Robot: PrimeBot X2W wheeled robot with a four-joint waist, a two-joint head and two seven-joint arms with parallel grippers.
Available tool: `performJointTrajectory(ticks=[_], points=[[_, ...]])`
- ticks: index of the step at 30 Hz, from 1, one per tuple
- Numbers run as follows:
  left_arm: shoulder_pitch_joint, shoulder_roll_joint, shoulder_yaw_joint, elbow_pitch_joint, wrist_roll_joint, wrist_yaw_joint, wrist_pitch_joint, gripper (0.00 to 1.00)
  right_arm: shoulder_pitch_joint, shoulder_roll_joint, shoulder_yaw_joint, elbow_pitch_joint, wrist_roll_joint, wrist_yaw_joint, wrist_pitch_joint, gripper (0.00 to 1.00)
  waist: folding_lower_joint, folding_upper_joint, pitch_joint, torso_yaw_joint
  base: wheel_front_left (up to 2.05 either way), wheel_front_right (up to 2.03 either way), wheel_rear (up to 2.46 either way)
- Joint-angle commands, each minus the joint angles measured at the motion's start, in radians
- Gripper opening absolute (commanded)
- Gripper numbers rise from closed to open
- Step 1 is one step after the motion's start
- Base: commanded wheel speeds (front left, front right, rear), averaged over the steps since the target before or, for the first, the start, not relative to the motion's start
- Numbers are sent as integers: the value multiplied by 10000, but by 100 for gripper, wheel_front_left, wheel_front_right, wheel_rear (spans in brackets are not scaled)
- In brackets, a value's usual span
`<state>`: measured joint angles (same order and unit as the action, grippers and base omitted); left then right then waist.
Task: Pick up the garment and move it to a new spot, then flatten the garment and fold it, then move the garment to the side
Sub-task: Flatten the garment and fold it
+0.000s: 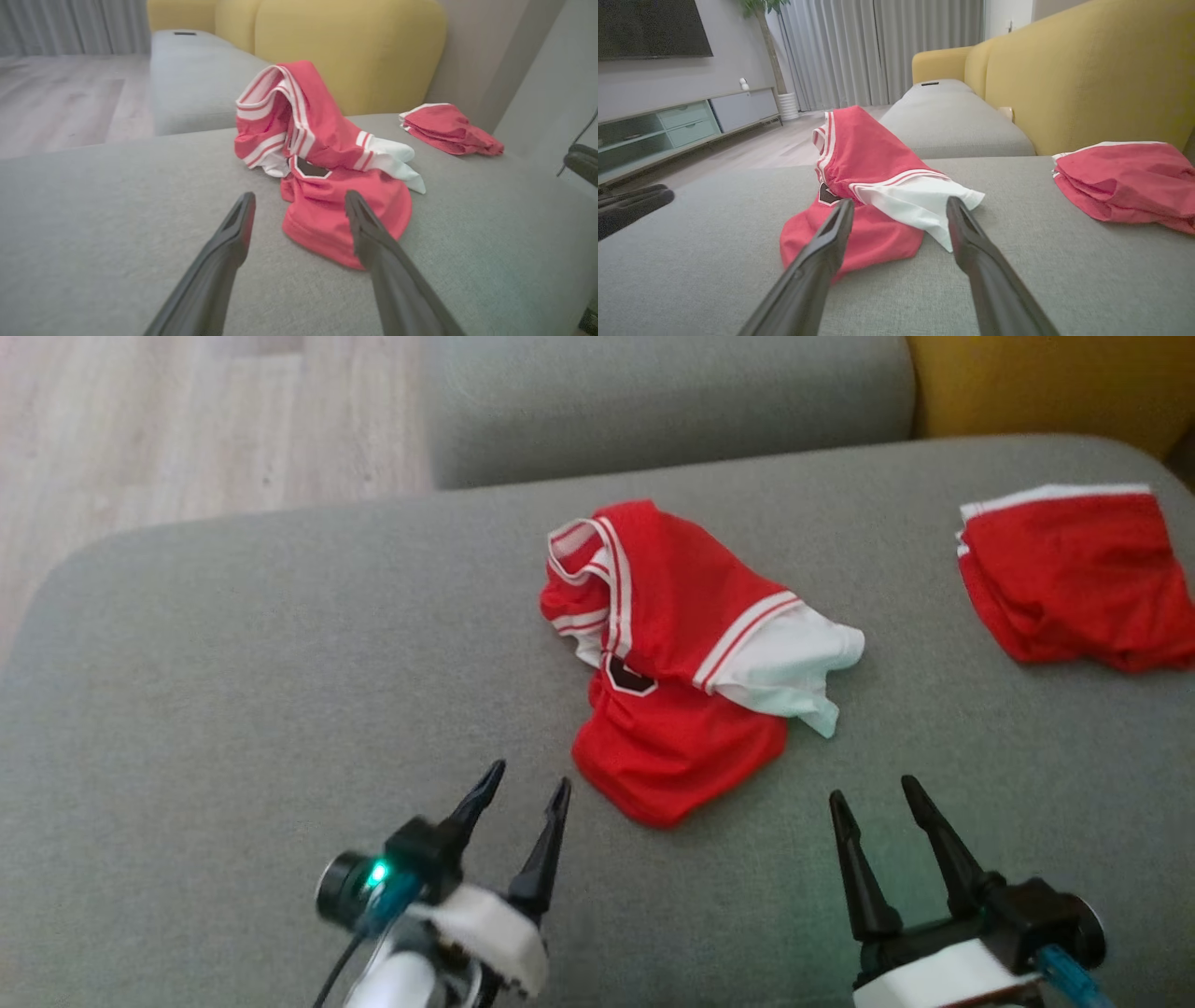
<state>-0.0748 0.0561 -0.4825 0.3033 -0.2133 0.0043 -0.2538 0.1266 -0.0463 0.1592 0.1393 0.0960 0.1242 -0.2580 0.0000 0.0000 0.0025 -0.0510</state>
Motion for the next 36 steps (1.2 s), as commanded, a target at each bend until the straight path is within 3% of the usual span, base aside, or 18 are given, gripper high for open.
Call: performJointTrajectory(ticks=[1,6,18,35,36], points=[[-986,-57,43,260,-200,-126,-80,100,-621,-39,292,-398,-128,65,-38,100,0,0,366,-216,0,0,0],[-3095,-58,-856,1922,-1069,-410,-80,100,-999,-86,296,-674,-252,65,-38,100,0,0,1189,-476,0,0,0],[-6063,-58,-2439,4432,-2637,-26,-80,100,-1588,-199,369,-845,-269,65,-38,100,0,0,2272,-975,0,0,0],[-7288,-58,-3085,4577,-2684,72,-80,100,-2011,-110,316,-864,-235,65,-38,100,0,0,2753,-1264,0,0,0],[-7347,-58,-3118,4534,-2537,56,-80,85,-2022,-102,323,-862,-229,65,-38,100,0,0,2756,-1297,0,0,0]])
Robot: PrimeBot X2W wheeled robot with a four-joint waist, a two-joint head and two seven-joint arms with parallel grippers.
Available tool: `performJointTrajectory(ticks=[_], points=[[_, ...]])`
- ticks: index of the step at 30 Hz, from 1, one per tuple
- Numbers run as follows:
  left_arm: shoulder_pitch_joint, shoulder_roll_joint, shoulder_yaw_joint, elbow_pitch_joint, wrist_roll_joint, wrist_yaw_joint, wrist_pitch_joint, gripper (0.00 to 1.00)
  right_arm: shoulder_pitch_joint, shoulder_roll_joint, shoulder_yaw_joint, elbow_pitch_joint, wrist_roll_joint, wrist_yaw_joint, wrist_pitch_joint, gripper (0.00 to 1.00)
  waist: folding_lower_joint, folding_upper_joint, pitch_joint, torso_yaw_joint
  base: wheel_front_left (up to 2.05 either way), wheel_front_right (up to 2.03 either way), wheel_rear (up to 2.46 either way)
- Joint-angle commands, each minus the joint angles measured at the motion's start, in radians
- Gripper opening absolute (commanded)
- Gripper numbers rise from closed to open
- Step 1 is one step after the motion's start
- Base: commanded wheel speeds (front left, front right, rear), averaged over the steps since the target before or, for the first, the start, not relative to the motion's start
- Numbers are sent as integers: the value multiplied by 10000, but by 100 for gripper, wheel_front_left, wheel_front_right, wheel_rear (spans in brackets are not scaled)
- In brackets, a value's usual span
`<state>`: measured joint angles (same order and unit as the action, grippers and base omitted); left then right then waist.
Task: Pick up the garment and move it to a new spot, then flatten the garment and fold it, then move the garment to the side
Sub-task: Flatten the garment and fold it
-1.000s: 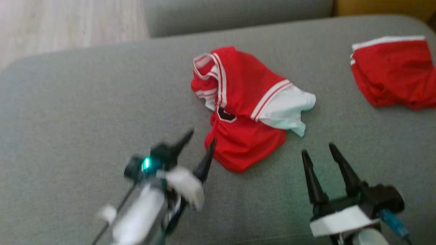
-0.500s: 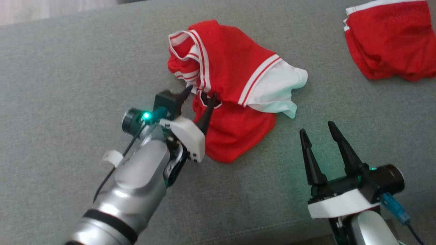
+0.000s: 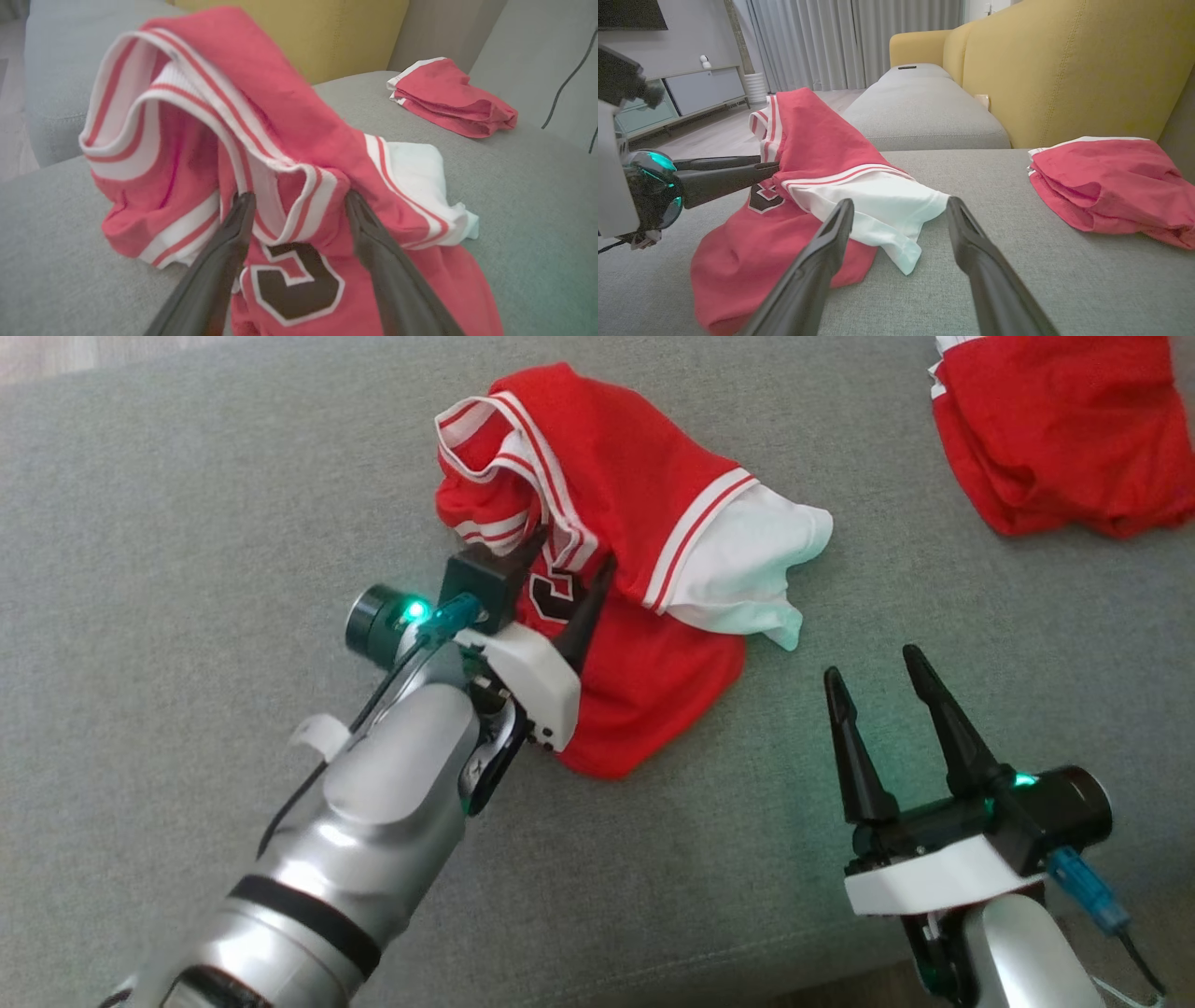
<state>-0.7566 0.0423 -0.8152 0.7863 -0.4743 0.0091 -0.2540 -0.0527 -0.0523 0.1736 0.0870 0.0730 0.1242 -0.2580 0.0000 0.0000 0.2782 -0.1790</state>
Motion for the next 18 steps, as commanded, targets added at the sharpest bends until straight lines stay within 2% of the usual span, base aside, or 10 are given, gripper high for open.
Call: performJointTrajectory(ticks=[1,2,11,18], points=[[-542,80,211,-297,103,-23,-78,35,-233,-39,186,-332,1,65,-38,100,0,0,-5,-36,0,0,0],[-553,80,200,-284,137,-102,-78,0,-242,-35,199,-319,2,65,-38,100,0,0,-13,-67,0,0,0],[-1082,80,609,-1128,473,-995,-78,0,-292,-1,292,-255,90,65,-38,100,0,0,-507,-406,0,0,0],[-3135,288,1179,-1245,299,-1351,-78,0,-350,16,733,-231,473,65,-38,100,0,0,-1055,-1175,0,0,0]])
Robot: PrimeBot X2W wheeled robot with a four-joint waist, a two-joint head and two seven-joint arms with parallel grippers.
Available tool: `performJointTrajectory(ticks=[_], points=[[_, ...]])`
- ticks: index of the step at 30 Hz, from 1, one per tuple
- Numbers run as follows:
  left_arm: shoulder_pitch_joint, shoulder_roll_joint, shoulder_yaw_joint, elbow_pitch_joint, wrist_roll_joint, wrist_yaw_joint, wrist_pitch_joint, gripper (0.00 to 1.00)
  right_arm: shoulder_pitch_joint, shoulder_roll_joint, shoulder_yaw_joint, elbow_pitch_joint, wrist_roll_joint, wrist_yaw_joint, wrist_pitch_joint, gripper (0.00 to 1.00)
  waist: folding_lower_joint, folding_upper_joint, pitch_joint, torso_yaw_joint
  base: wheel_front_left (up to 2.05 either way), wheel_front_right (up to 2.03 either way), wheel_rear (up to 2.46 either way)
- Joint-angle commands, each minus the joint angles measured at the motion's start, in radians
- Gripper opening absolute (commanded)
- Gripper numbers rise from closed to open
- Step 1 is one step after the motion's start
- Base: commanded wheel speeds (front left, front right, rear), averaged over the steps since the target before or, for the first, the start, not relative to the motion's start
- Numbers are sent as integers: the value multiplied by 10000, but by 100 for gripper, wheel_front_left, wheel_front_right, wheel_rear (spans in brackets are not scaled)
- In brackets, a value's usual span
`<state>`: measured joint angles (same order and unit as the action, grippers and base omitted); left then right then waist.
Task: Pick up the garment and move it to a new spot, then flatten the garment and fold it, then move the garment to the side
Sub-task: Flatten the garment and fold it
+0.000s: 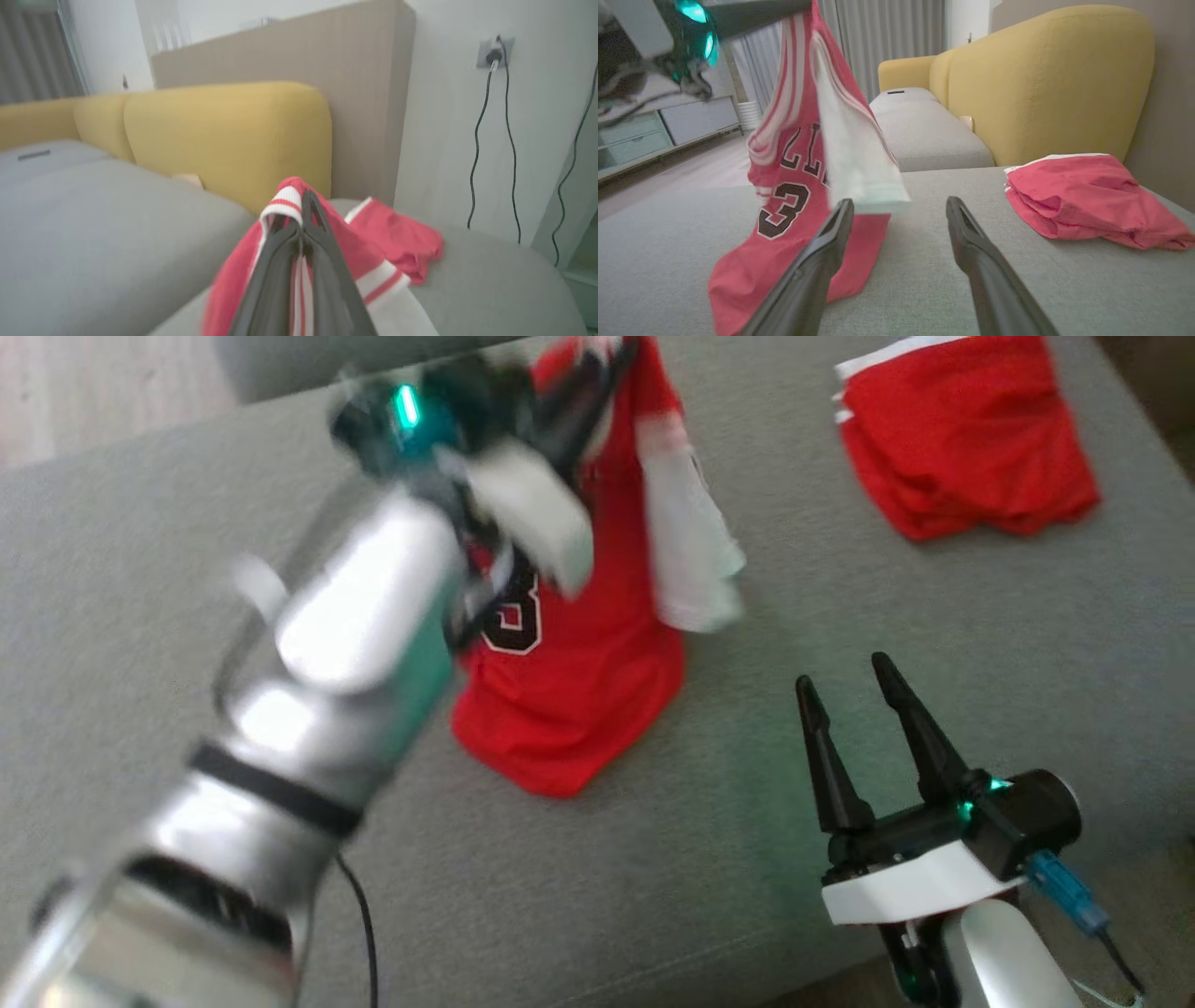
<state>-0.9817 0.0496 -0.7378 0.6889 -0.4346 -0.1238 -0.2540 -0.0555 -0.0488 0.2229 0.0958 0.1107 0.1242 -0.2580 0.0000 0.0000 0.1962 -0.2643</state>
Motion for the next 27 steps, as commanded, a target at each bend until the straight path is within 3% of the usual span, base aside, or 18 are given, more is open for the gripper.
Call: performJointTrajectory(ticks=[1,8,14,18,27], points=[[-1288,266,493,-249,-149,-36,-78,0,-315,-18,287,-335,169,65,-38,100,0,0,-287,-442,0,0,0],[-3459,489,1183,-539,-923,-64,-78,0,-343,-16,169,-586,568,65,-38,100,0,0,-431,-979,0,0,0],[-4454,693,1737,-1036,-1548,-67,-78,0,-194,-16,-153,-754,494,65,-38,100,0,0,-688,-725,0,0,0],[-3371,831,1918,-1018,-1780,-67,-78,0,-16,-15,-378,-817,268,65,-38,100,0,0,-898,-218,0,0,0],[1400,1510,2545,-843,-2215,143,-78,0,142,-15,-484,-883,-29,65,-38,100,0,0,-745,812,0,0,0]])
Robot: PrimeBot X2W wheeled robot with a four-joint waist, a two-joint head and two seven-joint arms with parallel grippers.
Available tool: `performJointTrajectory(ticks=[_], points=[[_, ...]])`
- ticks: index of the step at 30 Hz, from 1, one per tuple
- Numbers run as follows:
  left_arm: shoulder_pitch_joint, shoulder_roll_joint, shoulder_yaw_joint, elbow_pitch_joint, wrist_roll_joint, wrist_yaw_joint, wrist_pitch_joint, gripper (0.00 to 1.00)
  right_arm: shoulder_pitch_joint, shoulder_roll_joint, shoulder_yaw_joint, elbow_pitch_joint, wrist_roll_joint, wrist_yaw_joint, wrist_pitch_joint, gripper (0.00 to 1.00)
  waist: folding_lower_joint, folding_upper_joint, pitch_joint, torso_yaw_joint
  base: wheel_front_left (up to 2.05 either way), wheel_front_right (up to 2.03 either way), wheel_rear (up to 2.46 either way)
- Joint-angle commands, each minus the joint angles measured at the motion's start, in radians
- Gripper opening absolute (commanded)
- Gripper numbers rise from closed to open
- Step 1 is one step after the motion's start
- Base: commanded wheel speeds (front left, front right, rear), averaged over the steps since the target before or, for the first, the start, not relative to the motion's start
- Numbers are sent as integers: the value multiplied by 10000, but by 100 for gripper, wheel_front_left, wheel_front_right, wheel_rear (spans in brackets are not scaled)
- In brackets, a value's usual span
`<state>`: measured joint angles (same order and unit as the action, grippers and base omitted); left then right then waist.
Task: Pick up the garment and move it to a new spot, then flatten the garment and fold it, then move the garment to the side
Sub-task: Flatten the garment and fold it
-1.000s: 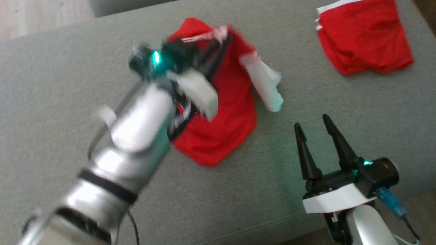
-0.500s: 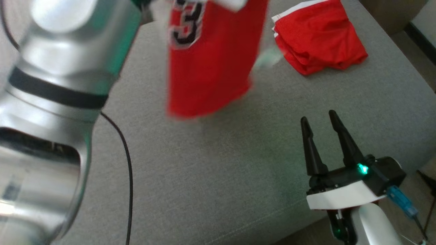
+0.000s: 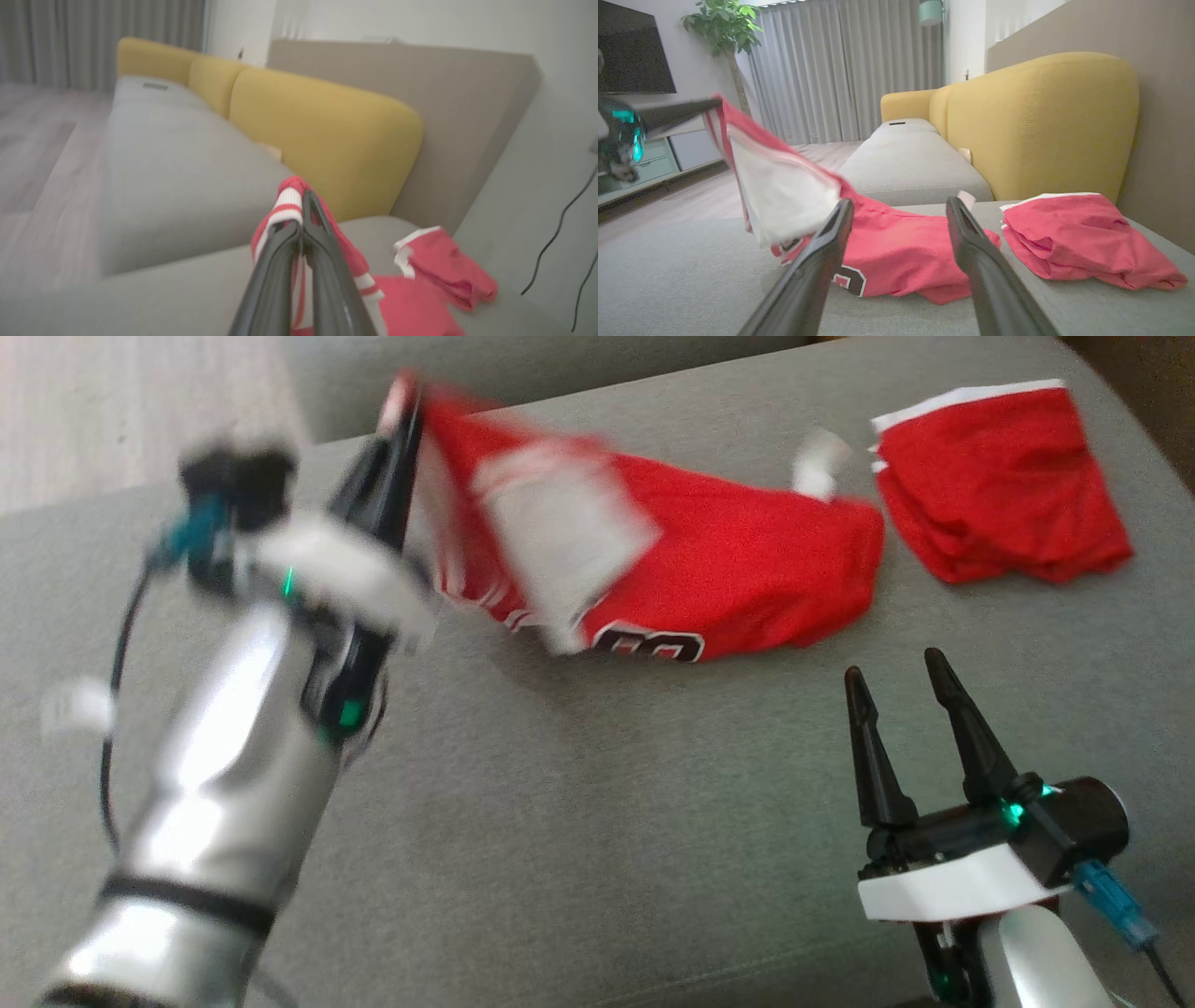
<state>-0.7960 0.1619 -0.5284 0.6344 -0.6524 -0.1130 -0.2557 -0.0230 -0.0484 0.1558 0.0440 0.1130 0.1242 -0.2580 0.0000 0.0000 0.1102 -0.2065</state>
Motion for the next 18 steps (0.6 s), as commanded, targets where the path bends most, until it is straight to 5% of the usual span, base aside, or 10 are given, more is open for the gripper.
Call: performJointTrajectory(ticks=[1,8,9,10,18], points=[[-70,466,564,-236,-59,61,-61,0,-186,-19,185,-360,-72,65,-38,100,0,0,155,301,0,0,0],[837,873,1286,300,168,116,-61,0,-291,-19,324,-276,-248,65,-38,100,0,0,396,550,0,0,0],[825,906,1366,369,234,115,-61,38,-304,-19,337,-270,-260,65,-38,100,0,0,400,552,0,0,0],[817,923,1496,428,291,149,-61,96,-311,-19,353,-260,-274,65,-38,100,0,0,394,546,0,0,0],[2279,438,3479,-1348,1555,870,-61,100,-22,-18,347,-171,-416,65,-38,100,0,0,-75,543,0,0,0]])
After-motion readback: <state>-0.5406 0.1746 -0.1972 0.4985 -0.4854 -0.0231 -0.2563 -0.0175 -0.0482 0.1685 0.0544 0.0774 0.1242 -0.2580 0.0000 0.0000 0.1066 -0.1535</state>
